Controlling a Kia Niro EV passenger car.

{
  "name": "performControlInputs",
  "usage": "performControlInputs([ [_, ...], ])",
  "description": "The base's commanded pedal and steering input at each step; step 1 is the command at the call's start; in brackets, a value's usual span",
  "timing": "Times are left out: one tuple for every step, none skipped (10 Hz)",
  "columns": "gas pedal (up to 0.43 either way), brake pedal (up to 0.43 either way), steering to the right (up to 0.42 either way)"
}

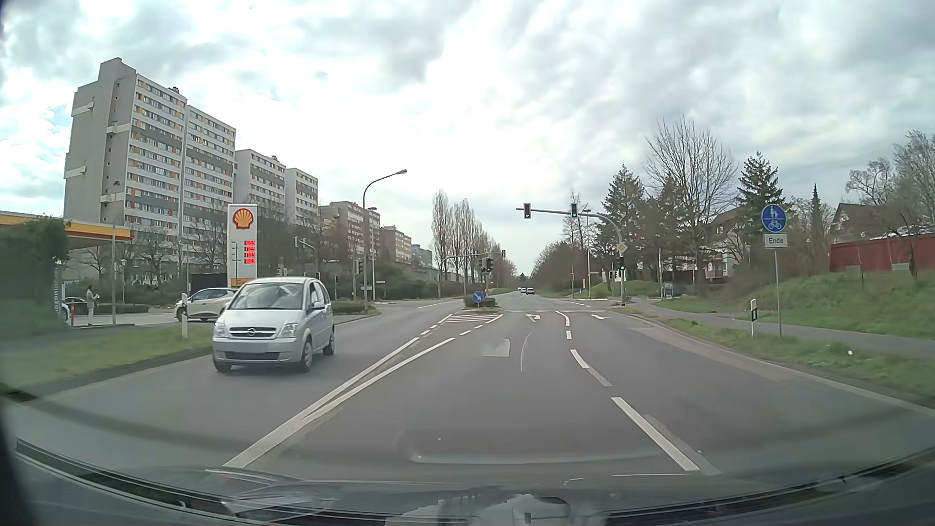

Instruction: Follow the waypoints while adhering to traffic rules and regulations

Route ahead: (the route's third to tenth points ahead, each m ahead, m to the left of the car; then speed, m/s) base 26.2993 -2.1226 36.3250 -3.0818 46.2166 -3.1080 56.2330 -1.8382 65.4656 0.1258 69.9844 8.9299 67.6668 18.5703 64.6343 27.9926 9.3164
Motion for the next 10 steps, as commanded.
performControlInputs([
  [0.248, 0.000, 0.017],
  [0.248, 0.000, 0.018],
  [0.248, 0.000, 0.018],
  [0.248, 0.000, 0.019],
  [0.248, 0.000, 0.019],
  [0.248, 0.000, 0.019],
  [0.248, 0.000, 0.019],
  [0.240, 0.000, 0.019],
  [0.240, 0.000, 0.019],
  [0.228, 0.000, 0.019],
])
